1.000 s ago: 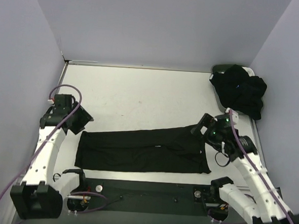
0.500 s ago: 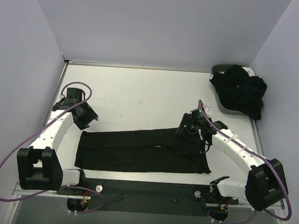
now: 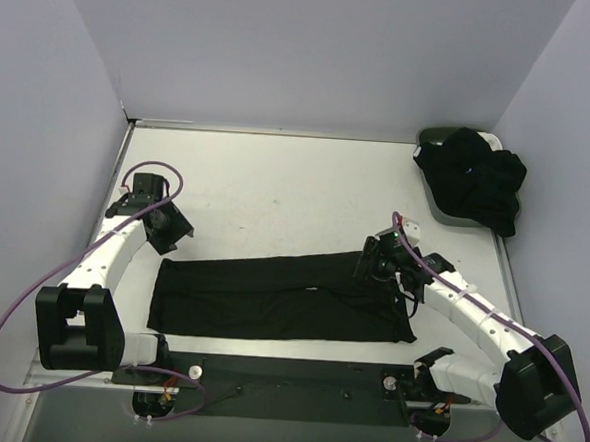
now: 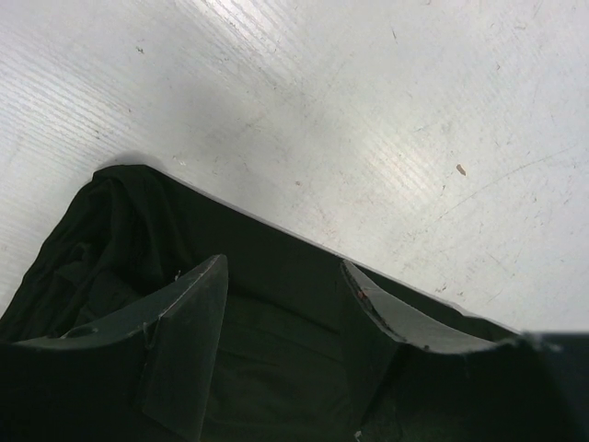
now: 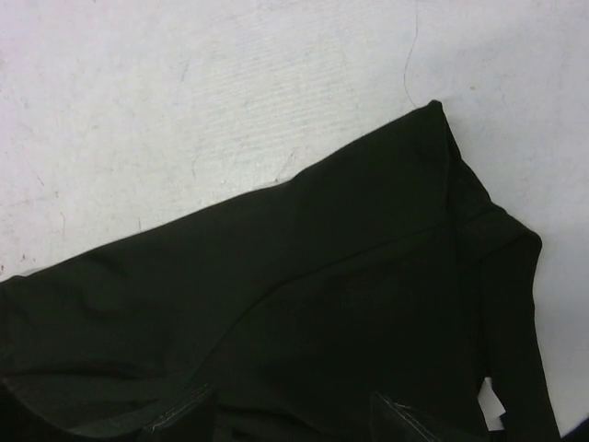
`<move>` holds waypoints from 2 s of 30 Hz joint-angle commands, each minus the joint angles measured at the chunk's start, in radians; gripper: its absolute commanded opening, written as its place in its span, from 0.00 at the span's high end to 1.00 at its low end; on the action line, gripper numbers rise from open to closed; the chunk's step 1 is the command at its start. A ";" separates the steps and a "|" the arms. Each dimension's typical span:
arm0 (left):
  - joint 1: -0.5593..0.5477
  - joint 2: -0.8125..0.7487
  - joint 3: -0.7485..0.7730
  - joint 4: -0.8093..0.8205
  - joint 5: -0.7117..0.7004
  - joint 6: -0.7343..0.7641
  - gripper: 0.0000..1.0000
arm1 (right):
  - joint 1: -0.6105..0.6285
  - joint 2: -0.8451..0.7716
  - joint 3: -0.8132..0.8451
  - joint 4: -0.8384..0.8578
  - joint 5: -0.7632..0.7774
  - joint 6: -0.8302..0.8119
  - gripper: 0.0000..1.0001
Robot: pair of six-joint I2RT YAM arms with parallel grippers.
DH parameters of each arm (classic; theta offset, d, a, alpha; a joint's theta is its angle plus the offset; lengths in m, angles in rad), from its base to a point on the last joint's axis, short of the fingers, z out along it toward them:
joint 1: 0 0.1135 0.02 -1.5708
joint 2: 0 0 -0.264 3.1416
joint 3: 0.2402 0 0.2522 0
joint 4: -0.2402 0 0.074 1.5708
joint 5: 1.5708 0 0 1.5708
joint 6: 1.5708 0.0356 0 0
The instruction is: Fold and stack the t-shirts
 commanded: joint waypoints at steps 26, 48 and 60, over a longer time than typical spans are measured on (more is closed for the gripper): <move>-0.001 -0.031 -0.040 0.054 -0.013 0.003 0.41 | 0.451 -0.178 -0.012 -0.232 0.185 0.133 1.00; -0.001 -0.043 -0.037 0.051 -0.018 0.010 0.42 | 0.569 -0.074 0.138 -0.397 0.536 0.164 0.26; -0.061 -0.008 0.101 -0.053 0.002 0.139 0.42 | 0.110 0.188 0.240 -0.030 0.297 -0.082 0.26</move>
